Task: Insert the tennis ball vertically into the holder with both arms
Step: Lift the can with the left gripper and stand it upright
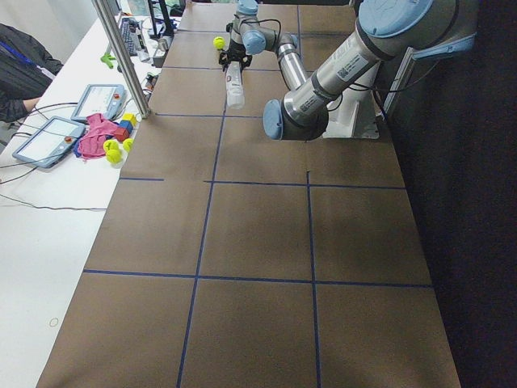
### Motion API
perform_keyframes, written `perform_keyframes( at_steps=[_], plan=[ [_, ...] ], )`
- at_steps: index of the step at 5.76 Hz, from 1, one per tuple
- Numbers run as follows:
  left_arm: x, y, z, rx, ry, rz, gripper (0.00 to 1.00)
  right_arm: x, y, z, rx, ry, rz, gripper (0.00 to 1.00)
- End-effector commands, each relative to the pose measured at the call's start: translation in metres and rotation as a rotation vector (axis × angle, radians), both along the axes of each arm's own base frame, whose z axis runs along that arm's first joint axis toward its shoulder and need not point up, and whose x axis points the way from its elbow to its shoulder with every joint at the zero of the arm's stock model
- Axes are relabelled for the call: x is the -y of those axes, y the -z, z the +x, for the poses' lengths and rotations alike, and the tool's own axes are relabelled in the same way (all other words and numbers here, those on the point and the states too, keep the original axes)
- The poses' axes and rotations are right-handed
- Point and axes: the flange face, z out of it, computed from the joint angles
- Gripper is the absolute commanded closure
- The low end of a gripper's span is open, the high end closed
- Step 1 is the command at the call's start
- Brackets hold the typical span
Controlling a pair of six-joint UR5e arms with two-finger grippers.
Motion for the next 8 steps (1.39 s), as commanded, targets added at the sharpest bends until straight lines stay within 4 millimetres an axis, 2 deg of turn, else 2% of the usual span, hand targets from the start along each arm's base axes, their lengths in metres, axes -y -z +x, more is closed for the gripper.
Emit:
perform_keyframes(
  at_steps=[1, 3, 4, 6, 7, 8],
  plan=[
    [-0.021, -0.014, -0.049, -0.221, 0.028, 0.017, 0.24, 0.0, 0.0, 0.0, 0.0, 0.0, 0.001, 0.0],
    [-0.043, -0.089, -0.072, -0.575, 0.005, 0.011, 0.24, 0.0, -0.001, 0.0, 0.0, 0.0, -0.002, 0.0],
    [-0.054, -0.116, -0.086, -0.715, -0.004, 0.007, 0.24, 0.0, -0.001, 0.0, -0.001, 0.001, -0.001, 0.0],
    [-0.058, -0.115, -0.091, -0.84, 0.041, 0.092, 0.25, 0.0, -0.001, 0.0, -0.001, 0.001, -0.001, 0.0],
    [-0.06, -0.126, -0.08, -0.883, 0.055, 0.115, 0.25, 0.001, 0.0, 0.0, -0.001, 0.001, 0.0, 0.0],
    [-0.061, -0.152, -0.056, -0.934, 0.077, 0.133, 0.24, 0.001, 0.0, 0.0, -0.001, 0.0, -0.001, 0.0]
  ],
)
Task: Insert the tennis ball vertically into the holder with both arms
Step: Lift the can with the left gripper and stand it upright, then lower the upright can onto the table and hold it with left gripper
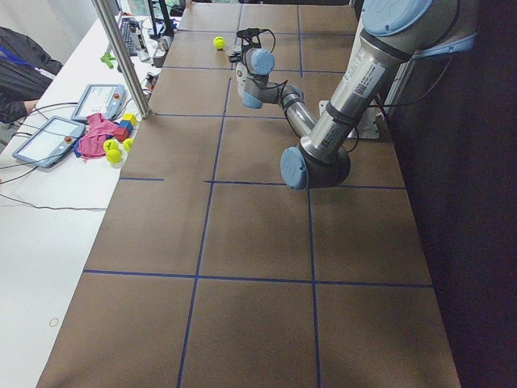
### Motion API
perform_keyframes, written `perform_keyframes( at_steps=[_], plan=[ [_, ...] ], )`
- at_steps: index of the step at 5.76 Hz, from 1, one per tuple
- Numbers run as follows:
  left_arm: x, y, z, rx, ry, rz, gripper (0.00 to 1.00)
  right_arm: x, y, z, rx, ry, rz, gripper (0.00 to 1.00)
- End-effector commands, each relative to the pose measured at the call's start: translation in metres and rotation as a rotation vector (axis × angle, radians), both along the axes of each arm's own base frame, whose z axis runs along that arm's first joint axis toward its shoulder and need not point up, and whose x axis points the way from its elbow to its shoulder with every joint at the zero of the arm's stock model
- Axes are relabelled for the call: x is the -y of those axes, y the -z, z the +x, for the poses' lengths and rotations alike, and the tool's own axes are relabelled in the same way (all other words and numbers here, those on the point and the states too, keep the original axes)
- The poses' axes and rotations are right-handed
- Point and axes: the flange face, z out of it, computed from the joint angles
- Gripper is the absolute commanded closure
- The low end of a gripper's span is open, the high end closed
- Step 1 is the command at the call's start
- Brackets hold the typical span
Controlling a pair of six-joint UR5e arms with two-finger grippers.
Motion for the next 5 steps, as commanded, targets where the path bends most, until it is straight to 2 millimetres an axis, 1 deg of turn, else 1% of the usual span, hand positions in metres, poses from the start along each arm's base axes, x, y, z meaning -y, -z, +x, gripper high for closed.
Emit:
perform_keyframes(
  at_steps=[1, 2, 3, 4, 5],
  plan=[
    [-0.003, -0.046, 0.036, -0.076, 0.031, 0.012, 0.24, 0.0, 0.0, 0.0, 0.0, -0.001, 0.0, 0.0],
    [-0.005, -0.067, 0.047, -0.119, 0.04, 0.024, 0.24, 0.0, 0.0, 0.0, 0.0, 0.0, 0.001, 0.0],
    [-0.011, -0.084, 0.063, -0.123, 0.053, 0.006, 0.24, 0.001, 0.001, -0.001, 0.0, 0.002, 0.002, 0.0],
    [-0.012, -0.095, 0.069, -0.139, 0.063, 0.005, 0.24, 0.0, 0.0, -0.001, 0.0, 0.002, 0.001, 0.0],
    [-0.01, -0.101, 0.071, -0.134, 0.069, 0.003, 0.24, 0.001, 0.001, -0.001, 0.0, 0.001, 0.001, 0.0]
  ],
)
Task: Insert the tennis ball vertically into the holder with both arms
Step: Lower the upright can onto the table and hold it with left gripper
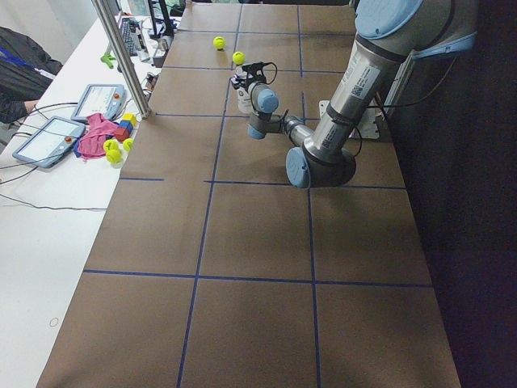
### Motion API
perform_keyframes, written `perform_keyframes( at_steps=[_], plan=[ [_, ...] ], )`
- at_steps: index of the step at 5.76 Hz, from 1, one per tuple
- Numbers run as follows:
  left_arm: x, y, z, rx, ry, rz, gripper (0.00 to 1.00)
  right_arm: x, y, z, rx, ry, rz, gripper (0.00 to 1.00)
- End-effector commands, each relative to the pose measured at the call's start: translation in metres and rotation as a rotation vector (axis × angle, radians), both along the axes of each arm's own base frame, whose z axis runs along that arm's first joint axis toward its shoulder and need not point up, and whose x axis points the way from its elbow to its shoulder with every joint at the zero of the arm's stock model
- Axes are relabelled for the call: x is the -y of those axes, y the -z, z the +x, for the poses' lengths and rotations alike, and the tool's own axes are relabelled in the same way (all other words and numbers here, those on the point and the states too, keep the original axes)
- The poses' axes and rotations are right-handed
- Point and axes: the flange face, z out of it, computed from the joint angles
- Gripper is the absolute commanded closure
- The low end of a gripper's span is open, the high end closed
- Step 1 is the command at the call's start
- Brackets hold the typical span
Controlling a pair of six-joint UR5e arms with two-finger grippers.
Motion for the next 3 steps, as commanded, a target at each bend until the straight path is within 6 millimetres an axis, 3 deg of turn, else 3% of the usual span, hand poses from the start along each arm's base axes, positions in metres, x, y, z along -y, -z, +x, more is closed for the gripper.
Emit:
perform_keyframes(
  at_steps=[1, 3],
  plan=[
    [0.001, -0.013, 0.007, 0.008, 0.005, -0.009, 0.24, 0.0, 0.0, 0.0, 0.0, 0.0, 0.001, 0.0],
    [-0.005, -0.027, 0.021, 0.006, 0.025, -0.034, 0.22, 0.0, 0.001, 0.0, 0.0, -0.001, 0.002, 0.0]
  ],
)
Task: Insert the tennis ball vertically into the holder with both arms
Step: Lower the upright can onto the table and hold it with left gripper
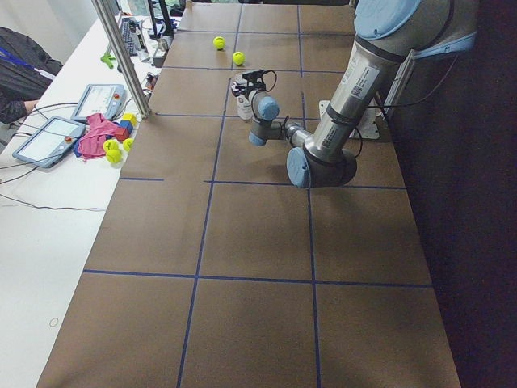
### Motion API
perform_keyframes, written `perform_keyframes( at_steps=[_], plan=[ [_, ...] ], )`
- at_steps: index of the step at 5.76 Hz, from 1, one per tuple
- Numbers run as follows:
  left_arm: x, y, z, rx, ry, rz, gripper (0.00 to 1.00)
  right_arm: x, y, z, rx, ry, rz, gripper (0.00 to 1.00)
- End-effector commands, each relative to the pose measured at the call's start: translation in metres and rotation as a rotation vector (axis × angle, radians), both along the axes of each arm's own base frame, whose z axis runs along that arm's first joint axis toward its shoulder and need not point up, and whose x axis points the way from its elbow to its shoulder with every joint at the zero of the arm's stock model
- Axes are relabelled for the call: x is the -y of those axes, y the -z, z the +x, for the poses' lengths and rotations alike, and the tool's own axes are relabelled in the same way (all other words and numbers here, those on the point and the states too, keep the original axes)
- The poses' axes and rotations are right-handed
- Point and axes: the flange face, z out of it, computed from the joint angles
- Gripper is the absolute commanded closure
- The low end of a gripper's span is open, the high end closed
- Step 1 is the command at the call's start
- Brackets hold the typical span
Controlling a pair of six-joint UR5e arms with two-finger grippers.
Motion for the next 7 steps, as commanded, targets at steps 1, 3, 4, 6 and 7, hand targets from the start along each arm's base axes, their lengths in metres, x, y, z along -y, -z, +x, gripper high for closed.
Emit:
perform_keyframes(
  at_steps=[1, 3, 4, 6, 7],
  plan=[
    [-0.004, -0.005, 0.007, -0.006, 0.015, -0.015, 0.18, 0.0, 0.001, 0.0, 0.0, 0.0, 0.003, 0.0],
    [-0.001, -0.004, 0.006, -0.004, 0.031, -0.021, 0.04, 0.0, 0.001, 0.0, 0.0, 0.0, 0.003, 0.0],
    [-0.001, -0.002, 0.006, -0.005, 0.031, -0.021, 0.01, -0.001, 0.001, 0.0, 0.002, 0.0, 0.001, 0.0],
    [-0.001, 0.0, 0.006, -0.005, 0.029, -0.021, 0.01, 0.02, 0.052, -0.051, 0.012, 0.089, 0.094, 0.0],
    [-0.001, 0.0, 0.006, -0.005, 0.029, -0.021, 0.01, 0.044, 0.083, -0.079, 0.017, 0.077, 0.102, 0.01]
  ],
)
